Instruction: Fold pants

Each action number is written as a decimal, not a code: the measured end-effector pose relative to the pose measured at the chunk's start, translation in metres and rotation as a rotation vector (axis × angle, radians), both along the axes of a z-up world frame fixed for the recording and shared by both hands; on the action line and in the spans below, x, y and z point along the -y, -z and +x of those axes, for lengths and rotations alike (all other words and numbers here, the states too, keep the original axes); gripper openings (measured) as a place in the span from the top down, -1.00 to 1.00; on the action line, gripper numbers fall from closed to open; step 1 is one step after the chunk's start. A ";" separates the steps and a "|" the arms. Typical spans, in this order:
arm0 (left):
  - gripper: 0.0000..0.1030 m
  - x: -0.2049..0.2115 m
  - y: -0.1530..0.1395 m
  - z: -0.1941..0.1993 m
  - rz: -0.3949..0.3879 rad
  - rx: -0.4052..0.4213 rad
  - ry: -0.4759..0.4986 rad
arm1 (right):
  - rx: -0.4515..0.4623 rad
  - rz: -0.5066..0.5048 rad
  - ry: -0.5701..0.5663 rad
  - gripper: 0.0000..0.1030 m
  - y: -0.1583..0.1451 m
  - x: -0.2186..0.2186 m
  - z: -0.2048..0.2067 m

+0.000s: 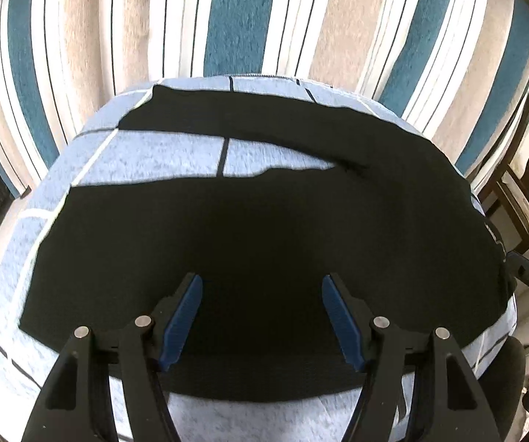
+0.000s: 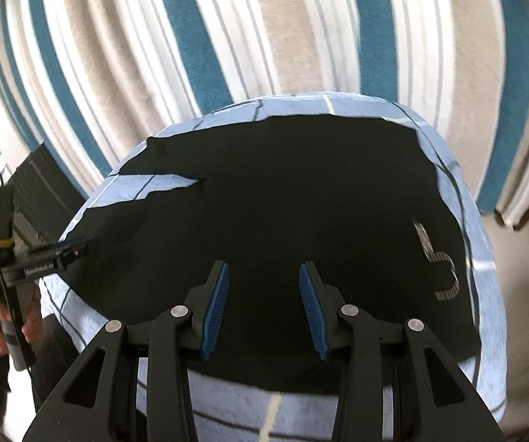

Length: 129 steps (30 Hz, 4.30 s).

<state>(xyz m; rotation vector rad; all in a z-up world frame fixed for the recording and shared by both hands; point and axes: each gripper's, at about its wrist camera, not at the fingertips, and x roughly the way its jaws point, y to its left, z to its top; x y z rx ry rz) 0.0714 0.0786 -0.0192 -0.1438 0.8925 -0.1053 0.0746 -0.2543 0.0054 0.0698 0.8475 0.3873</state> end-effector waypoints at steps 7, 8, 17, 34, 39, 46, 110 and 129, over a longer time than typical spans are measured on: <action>-0.36 -0.009 -0.015 0.033 0.017 0.040 0.020 | 0.025 -0.050 -0.100 0.04 -0.006 -0.027 0.036; -0.36 -0.010 -0.018 0.039 0.025 0.048 0.025 | 0.030 -0.055 -0.112 0.04 -0.006 -0.030 0.040; -0.36 -0.034 -0.032 0.112 0.052 0.072 0.067 | 0.031 -0.114 -0.209 0.02 -0.001 -0.050 0.116; -0.36 -0.051 -0.001 0.273 0.183 -0.010 0.103 | -0.006 -0.232 -0.334 -0.32 0.026 -0.076 0.272; -0.36 -0.054 0.018 0.297 0.208 -0.048 0.077 | -0.039 -0.255 -0.384 -0.32 0.040 -0.080 0.301; -0.38 -0.055 0.037 0.302 0.210 -0.054 0.078 | -0.096 -0.292 -0.432 -0.26 0.064 -0.084 0.314; 0.73 -0.058 0.020 0.066 0.064 0.038 -0.205 | -0.105 0.335 0.299 -0.05 0.039 0.078 0.033; 0.92 -0.114 0.000 0.037 -0.198 0.092 -0.293 | -0.070 0.429 0.391 0.95 0.018 0.111 0.032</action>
